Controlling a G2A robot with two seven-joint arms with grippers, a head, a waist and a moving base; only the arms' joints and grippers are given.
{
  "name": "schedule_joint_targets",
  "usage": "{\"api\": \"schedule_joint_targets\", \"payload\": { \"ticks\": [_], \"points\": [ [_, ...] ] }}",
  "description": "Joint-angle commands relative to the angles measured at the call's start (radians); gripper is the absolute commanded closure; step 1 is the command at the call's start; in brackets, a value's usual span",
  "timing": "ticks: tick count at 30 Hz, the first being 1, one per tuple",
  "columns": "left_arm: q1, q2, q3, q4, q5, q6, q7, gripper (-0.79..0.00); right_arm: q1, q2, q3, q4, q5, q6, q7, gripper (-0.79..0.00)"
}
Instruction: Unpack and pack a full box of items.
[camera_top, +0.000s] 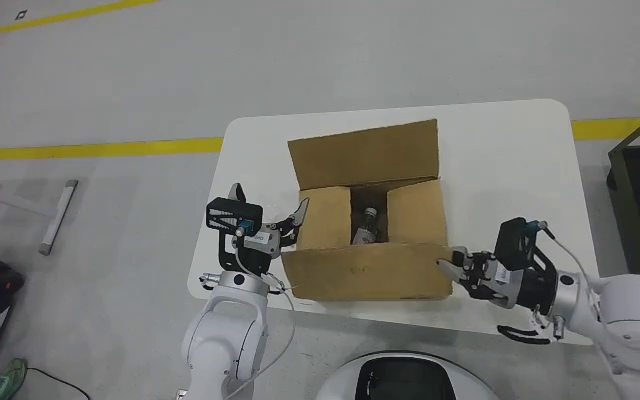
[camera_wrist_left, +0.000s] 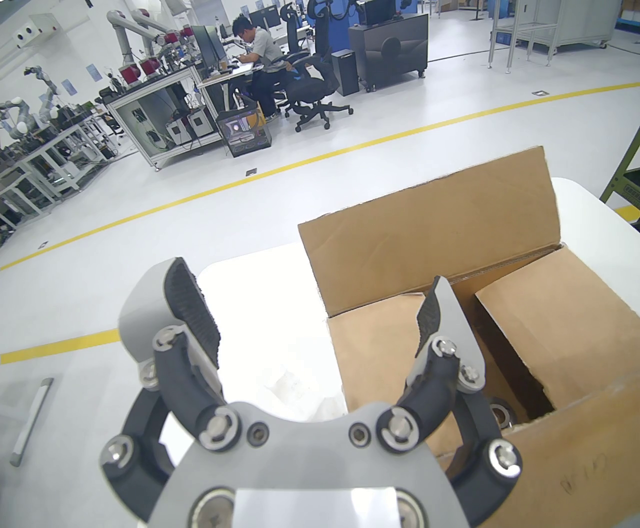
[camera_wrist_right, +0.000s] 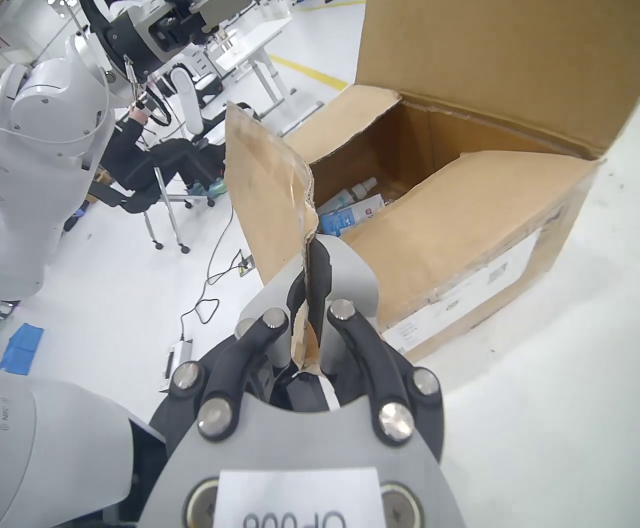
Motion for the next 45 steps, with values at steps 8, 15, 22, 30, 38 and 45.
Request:
{"api": "schedule_joint_targets", "payload": {
  "ticks": [8,15,22,30,38,45],
  "points": [
    [-0.036,0.004,0.029,-0.015,0.099,-0.022,-0.070,-0.785,-0.046,-0.001,0.031,-0.062,-0.338,-0.116,-0.237,0.000],
    [-0.071,0.004,0.106,0.003,0.213,-0.071,-0.186,-0.785,-0.114,-0.005,0.025,-0.082,-0.554,-0.126,-0.429,0.000],
    [-0.085,0.003,0.157,0.022,0.276,-0.103,-0.244,-0.785,-0.155,-0.004,0.037,-0.085,-0.628,-0.137,-0.538,0.000],
    [-0.085,0.005,0.182,0.008,0.278,-0.176,-0.300,-0.785,-0.170,-0.003,0.047,-0.069,-0.620,-0.118,-0.610,-0.099],
    [-0.080,0.008,0.195,-0.014,0.277,-0.252,-0.324,-0.785,-0.164,-0.002,0.058,-0.042,-0.492,-0.112,-0.637,-0.425],
    [-0.072,0.012,0.193,-0.039,0.267,-0.299,-0.339,-0.785,-0.156,0.003,0.112,0.010,-0.128,-0.098,-0.625,-0.372]
  ]
}}
